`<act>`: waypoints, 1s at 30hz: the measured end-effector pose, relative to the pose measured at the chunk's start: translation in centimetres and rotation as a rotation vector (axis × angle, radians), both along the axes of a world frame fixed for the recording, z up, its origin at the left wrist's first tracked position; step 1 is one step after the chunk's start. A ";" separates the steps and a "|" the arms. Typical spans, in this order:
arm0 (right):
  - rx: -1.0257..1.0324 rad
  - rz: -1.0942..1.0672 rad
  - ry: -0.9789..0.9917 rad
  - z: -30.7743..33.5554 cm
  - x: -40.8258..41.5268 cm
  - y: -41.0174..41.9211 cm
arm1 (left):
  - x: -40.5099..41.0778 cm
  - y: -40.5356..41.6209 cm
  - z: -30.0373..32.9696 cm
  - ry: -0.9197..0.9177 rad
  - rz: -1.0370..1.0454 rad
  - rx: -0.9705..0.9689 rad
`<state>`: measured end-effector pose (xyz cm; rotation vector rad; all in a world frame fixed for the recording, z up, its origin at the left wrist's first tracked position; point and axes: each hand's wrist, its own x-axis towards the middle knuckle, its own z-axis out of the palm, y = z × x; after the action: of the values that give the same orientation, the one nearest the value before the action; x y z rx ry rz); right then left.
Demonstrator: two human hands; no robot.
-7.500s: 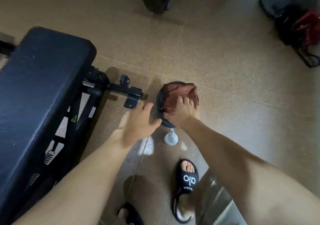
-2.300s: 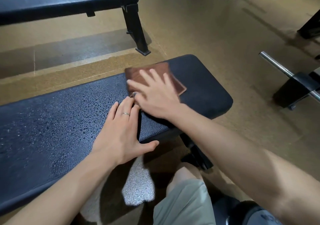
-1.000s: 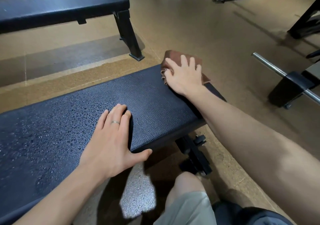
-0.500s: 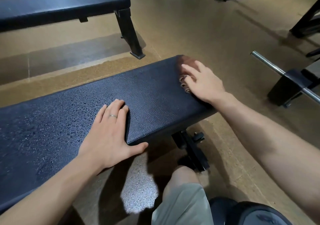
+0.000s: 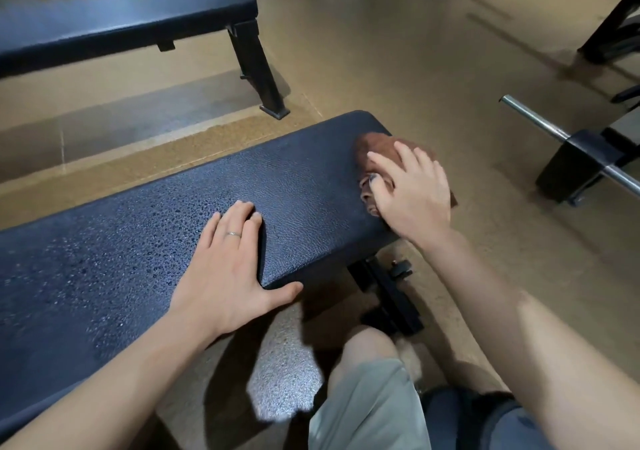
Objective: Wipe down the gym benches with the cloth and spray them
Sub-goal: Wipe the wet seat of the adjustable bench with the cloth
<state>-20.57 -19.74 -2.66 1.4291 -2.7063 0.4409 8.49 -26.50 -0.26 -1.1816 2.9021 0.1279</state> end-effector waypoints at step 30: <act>0.224 -0.053 -0.142 2.4 -1.5 -17.0 | -0.1 -0.2 -0.3 -0.014 -0.010 0.006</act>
<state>-22.07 -36.70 -0.28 1.4211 -2.9813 0.2507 8.37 -26.68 -0.57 -1.1620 2.8927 0.1277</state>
